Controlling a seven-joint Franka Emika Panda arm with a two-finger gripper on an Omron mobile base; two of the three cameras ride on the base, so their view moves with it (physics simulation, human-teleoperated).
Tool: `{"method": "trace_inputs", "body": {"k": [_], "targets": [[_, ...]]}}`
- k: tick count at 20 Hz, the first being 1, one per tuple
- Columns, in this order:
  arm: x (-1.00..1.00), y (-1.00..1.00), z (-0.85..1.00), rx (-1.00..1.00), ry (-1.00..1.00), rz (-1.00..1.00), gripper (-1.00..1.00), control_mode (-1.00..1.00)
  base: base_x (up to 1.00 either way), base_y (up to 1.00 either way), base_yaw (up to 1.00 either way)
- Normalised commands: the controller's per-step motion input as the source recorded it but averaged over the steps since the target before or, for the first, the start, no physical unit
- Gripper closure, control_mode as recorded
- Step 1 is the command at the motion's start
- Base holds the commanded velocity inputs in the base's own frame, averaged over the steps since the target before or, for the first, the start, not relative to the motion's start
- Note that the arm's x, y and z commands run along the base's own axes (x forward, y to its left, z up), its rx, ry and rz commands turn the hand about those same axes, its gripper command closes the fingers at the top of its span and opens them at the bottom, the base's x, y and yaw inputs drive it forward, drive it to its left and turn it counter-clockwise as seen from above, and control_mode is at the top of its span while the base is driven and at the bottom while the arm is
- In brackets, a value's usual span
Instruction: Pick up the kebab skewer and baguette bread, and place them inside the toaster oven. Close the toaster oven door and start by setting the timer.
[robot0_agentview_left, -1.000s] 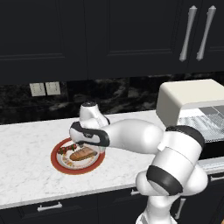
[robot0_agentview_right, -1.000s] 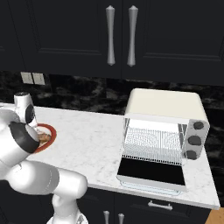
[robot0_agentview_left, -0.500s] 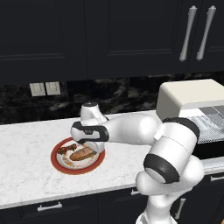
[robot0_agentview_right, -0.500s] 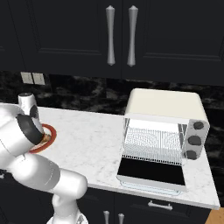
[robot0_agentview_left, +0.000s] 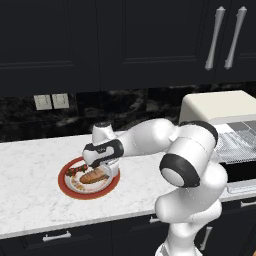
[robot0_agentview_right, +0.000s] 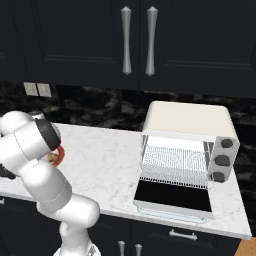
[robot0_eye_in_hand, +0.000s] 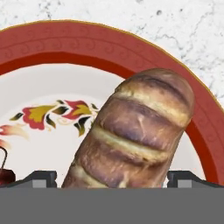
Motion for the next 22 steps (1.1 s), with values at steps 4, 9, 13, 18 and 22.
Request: {"method": "trace_inputs", "body": {"k": [4,9,13,18,22], "targets": [[0.12,0.0,-0.22,0.0,0.0,-0.01,-1.0,-1.0,0.0,0.0,0.0],[0.0,0.0,-0.18,0.0,0.0,0.0,-1.0,-1.0,0.0,0.0,0.0],[0.0,0.0,0.0,0.0,0.0,0.0,-1.0,-1.0,0.0,0.0,0.0],[0.0,0.0,0.0,0.0,0.0,0.0,-1.0,-1.0,0.0,0.0,0.0],[0.0,0.0,0.0,0.0,0.0,0.0,1.0,-1.0,0.0,0.0,0.0]]}}
